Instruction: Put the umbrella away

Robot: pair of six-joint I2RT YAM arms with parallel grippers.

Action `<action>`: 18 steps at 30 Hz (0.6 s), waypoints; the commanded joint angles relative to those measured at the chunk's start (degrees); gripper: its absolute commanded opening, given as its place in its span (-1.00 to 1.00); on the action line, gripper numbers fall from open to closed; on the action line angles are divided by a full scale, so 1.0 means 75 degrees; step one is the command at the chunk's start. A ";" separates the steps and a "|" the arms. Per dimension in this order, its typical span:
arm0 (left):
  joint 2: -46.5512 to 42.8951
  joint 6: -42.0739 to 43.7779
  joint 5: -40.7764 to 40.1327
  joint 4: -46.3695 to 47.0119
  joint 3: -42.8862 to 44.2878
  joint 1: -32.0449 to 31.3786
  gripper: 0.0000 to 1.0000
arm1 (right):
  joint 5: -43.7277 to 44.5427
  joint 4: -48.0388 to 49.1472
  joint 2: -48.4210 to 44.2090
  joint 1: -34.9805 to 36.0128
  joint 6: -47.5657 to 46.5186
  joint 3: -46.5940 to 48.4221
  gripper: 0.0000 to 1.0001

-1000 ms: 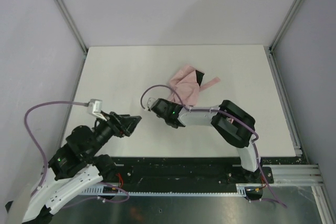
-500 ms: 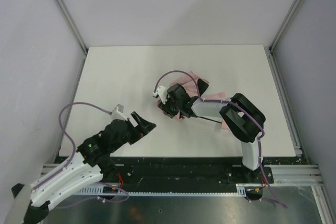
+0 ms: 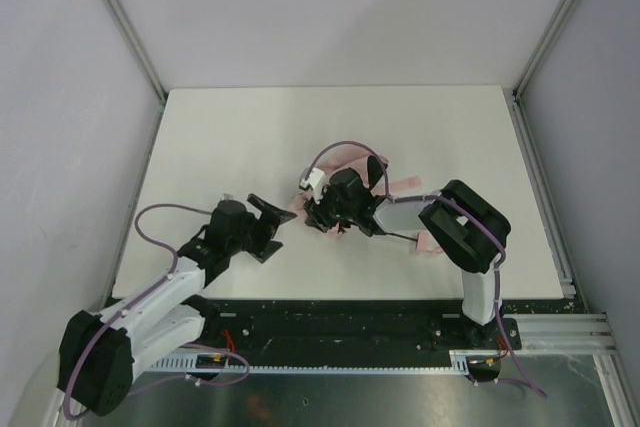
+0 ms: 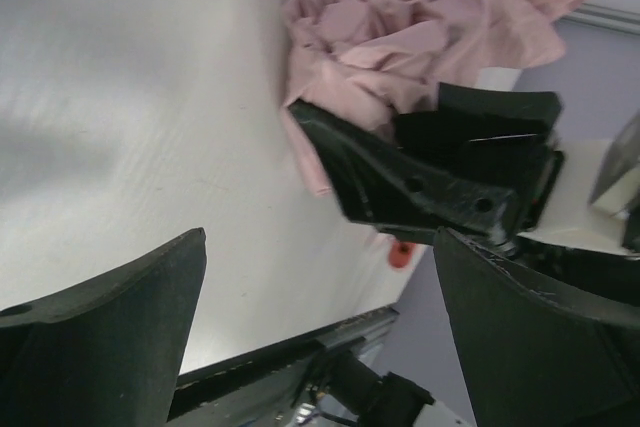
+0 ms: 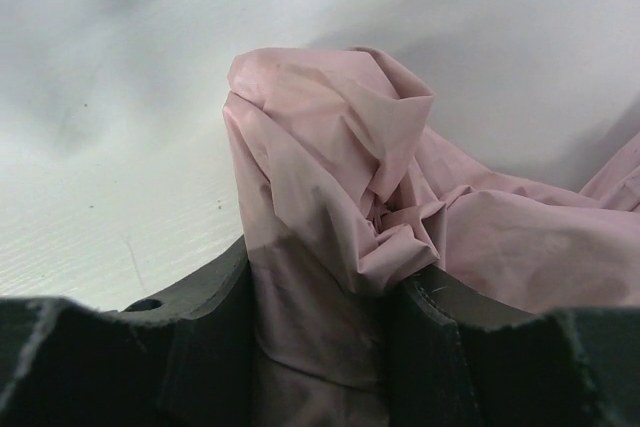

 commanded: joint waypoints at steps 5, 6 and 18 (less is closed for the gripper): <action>0.1166 -0.0678 0.0594 0.1981 0.0374 0.0141 0.99 | -0.0869 -0.1276 0.0690 0.0254 0.1265 -0.1400 -1.00; 0.1385 -0.0641 0.0576 0.2018 0.0464 0.0141 0.99 | -0.0842 -0.1190 0.0653 0.0262 0.1267 -0.1464 -1.00; 0.4428 0.0352 0.0357 0.3197 0.1398 -0.0036 0.60 | -0.0659 -0.1032 0.0199 0.0343 0.1154 -0.1691 -1.00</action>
